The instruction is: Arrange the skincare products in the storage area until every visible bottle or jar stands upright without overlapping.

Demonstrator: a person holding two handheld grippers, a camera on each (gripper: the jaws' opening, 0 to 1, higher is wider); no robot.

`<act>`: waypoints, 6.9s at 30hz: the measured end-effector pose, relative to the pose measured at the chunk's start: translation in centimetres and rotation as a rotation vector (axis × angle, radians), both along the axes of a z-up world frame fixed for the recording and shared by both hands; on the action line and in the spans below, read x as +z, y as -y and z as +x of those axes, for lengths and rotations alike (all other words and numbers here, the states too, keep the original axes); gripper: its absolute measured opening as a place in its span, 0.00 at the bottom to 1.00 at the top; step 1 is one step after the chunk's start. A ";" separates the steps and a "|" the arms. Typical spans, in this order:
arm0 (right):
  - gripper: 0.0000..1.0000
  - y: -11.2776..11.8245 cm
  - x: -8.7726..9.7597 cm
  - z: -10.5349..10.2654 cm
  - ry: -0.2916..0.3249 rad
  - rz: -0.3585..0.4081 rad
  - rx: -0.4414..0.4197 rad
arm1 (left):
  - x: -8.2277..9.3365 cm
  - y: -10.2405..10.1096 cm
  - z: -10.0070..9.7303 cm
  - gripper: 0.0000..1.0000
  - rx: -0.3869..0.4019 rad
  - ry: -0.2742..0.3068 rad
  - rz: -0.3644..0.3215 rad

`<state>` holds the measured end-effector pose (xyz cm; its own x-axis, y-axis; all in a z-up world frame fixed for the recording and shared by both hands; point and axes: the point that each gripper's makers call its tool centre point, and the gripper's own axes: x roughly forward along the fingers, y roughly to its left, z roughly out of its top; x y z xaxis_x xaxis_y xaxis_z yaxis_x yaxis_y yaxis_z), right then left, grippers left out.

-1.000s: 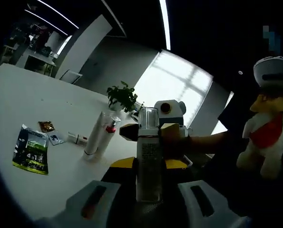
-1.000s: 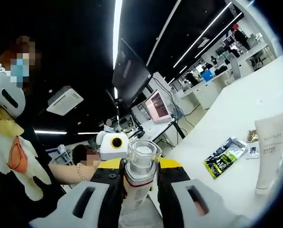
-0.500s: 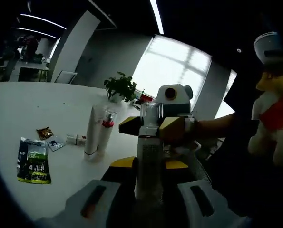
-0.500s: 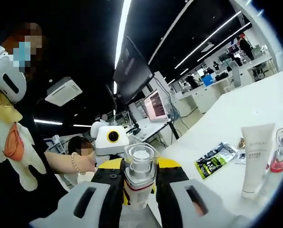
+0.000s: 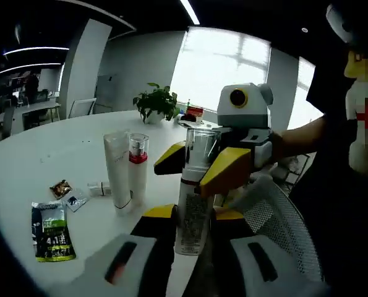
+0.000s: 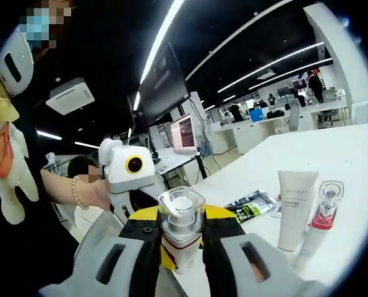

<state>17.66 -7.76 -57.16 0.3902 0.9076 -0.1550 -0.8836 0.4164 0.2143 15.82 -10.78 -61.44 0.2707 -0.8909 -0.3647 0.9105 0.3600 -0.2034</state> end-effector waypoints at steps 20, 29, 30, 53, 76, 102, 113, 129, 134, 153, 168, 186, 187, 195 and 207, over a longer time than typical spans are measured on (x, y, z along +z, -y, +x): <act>0.24 3.9 -6.4 2.4 0.131 -0.382 -0.118 | -6.2 4.8 3.1 0.20 -0.012 0.061 0.123; 0.24 5.6 -8.9 3.3 0.095 -0.425 -0.140 | -9.4 6.0 4.2 0.20 -0.027 0.035 0.155; 0.24 5.9 -9.1 3.3 0.091 -0.419 -0.145 | -9.6 6.1 4.3 0.20 -0.031 0.037 0.159; 0.30 7.2 -11.0 3.8 0.065 -0.422 -0.169 | -10.8 7.2 4.2 0.20 -0.196 0.092 0.213; 0.37 12.0 -10.6 4.4 -0.007 -0.361 -0.262 | -10.4 8.8 8.5 0.19 -0.215 0.085 0.178; 0.38 13.6 -11.9 4.4 -0.042 -0.383 -0.297 | -10.7 8.4 9.1 0.20 -0.197 0.080 0.173; 0.39 13.1 -11.7 3.9 -0.042 -0.396 -0.282 | -10.0 8.1 9.0 0.23 -0.177 0.083 0.154; 0.49 11.7 -10.5 4.7 -0.015 -0.410 -0.304 | -7.7 2.7 7.3 0.37 -0.036 0.056 0.108; 0.56 11.4 -10.0 4.4 -0.008 -0.418 -0.320 | -6.9 0.2 6.8 0.45 0.026 0.027 0.089; 0.70 10.0 -7.1 3.2 0.042 -0.384 -0.404 | -4.7 -9.0 4.4 0.80 0.281 -0.035 0.096; 0.83 9.9 -5.3 2.1 0.058 -0.352 -0.466 | -3.0 -12.7 2.0 0.95 0.388 -0.054 0.077; 0.98 9.4 -6.2 1.5 0.017 -0.367 -0.465 | -2.7 -14.4 1.1 0.99 0.471 -0.041 0.109; 0.99 9.3 -6.2 1.5 0.013 -0.371 -0.463 | -2.7 -14.5 1.1 0.99 0.474 -0.041 0.102; 0.99 10.7 -5.9 2.1 -0.001 -0.374 -0.469 | -2.4 -14.5 1.1 0.97 0.487 -0.037 0.089; 0.98 15.3 -5.7 6.4 0.041 -0.505 -0.492 | -2.4 -15.0 1.3 0.92 0.515 -0.052 0.082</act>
